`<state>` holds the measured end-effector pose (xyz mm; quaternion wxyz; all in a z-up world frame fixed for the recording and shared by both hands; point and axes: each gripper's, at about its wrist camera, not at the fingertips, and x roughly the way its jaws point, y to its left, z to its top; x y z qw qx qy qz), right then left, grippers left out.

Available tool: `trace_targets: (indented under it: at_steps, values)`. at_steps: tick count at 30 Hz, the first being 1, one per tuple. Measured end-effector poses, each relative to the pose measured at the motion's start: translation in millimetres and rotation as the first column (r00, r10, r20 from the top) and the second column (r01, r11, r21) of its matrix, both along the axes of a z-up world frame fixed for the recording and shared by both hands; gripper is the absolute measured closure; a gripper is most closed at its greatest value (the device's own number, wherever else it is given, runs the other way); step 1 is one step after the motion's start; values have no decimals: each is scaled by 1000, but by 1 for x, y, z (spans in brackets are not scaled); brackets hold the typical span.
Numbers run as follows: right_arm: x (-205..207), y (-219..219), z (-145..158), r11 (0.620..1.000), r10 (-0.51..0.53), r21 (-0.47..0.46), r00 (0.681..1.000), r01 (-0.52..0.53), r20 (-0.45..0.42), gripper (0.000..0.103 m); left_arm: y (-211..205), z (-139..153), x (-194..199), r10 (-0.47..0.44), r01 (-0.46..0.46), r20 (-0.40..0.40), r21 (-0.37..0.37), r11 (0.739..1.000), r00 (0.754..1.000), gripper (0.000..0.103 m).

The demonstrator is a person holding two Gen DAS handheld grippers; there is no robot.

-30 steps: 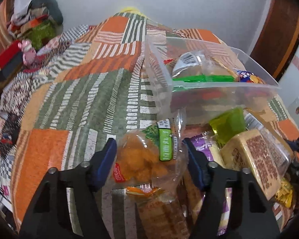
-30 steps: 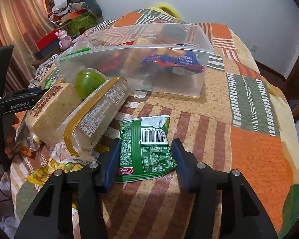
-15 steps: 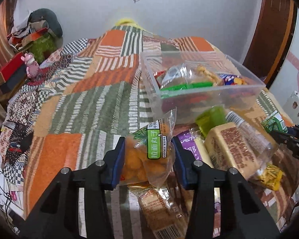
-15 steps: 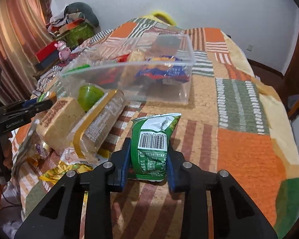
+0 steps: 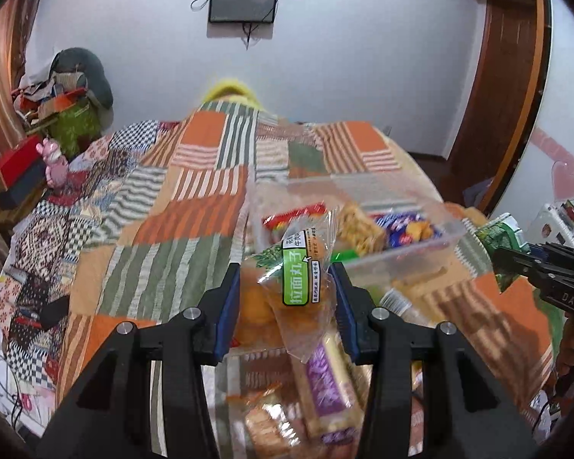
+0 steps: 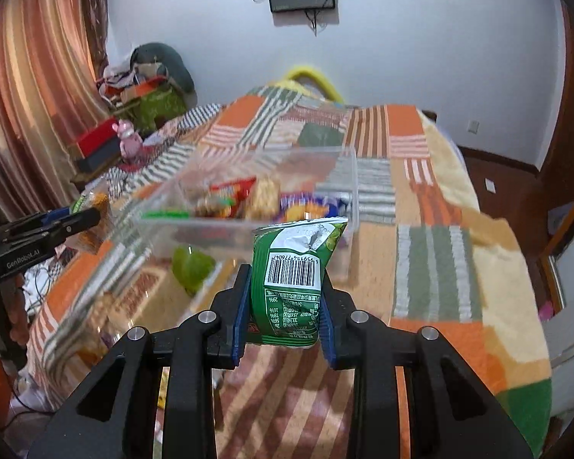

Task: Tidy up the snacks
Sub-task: 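Carry both bags over the clear plastic box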

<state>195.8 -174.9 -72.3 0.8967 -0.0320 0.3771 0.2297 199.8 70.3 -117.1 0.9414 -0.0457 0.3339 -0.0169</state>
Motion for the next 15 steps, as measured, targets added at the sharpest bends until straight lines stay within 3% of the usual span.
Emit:
trace_targets:
  at_steps: [15]
  values:
    - [51, 29, 23, 999, 9, 34, 996, -12, 84, 75, -25, 25, 63, -57, 57, 56, 5, 998, 997, 58]
